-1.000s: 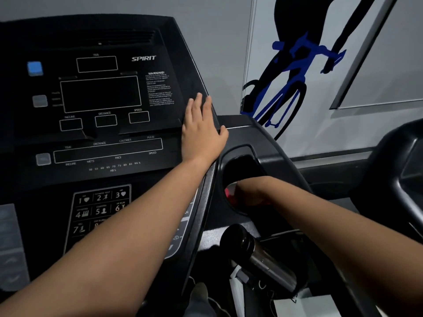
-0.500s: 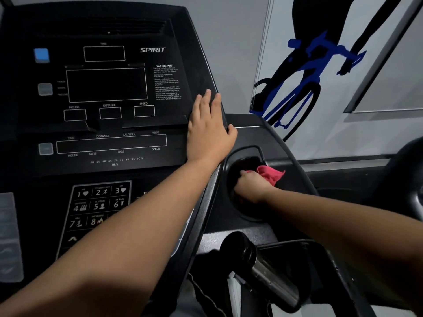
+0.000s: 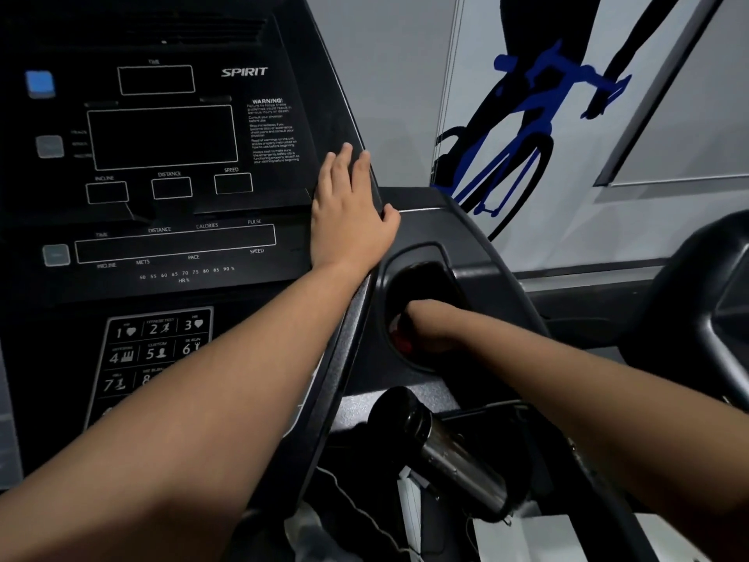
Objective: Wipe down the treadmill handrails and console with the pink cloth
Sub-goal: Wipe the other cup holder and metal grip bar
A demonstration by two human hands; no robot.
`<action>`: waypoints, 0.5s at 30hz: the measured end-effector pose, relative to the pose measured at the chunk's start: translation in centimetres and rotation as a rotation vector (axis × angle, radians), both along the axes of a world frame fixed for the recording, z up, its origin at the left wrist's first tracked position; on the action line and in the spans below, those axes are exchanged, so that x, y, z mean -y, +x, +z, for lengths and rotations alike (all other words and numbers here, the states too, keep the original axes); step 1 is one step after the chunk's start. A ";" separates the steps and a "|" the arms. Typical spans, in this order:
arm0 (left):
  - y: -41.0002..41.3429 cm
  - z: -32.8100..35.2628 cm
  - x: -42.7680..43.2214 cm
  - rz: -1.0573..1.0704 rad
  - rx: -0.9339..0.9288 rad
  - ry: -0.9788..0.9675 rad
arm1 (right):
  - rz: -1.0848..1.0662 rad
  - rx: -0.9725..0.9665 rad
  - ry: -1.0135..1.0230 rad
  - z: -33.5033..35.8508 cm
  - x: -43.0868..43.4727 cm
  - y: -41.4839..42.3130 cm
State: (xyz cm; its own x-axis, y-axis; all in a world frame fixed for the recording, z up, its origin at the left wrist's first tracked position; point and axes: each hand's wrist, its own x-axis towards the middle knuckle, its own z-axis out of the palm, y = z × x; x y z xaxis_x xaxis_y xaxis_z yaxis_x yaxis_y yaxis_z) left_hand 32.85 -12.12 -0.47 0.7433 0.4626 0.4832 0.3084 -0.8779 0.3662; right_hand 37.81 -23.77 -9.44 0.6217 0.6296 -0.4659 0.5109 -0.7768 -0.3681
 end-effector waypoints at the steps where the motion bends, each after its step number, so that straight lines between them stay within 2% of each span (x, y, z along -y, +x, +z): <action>1: 0.0 0.0 0.0 -0.006 -0.001 -0.003 | -0.009 -0.118 -0.040 0.1 0.2 0.0; 2: -0.1 0.0 -0.1 -0.014 -0.002 -0.006 | 0.025 -0.155 -0.060 0.3 0.4 0.1; 4: -0.2 0.1 -0.1 -0.027 -0.007 -0.016 | 0.142 -0.135 -0.169 0.7 0.2 -0.2; 5: -0.3 0.1 -0.1 -0.026 -0.007 -0.020 | 0.133 -0.103 -0.229 0.6 -0.3 -0.4; 7: -0.4 0.1 -0.1 -0.028 -0.012 -0.020 | 0.210 0.128 -0.305 0.4 -1.0 -1.2; 11: -0.2 0.1 -0.2 -0.037 -0.021 -0.012 | 0.327 0.265 -0.495 -0.9 -2.9 -0.8; 15: -0.2 0.0 -0.3 -0.039 -0.020 -0.010 | 0.277 0.326 -0.316 1.2 -1.9 0.3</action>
State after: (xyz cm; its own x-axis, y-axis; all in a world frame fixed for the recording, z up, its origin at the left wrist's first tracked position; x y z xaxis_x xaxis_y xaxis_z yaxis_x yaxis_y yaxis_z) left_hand 32.69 -11.83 -0.42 0.7705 0.4379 0.4632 0.2813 -0.8856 0.3695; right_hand 38.09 -21.89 -8.26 0.5961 0.6513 -0.4696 0.7617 -0.6437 0.0741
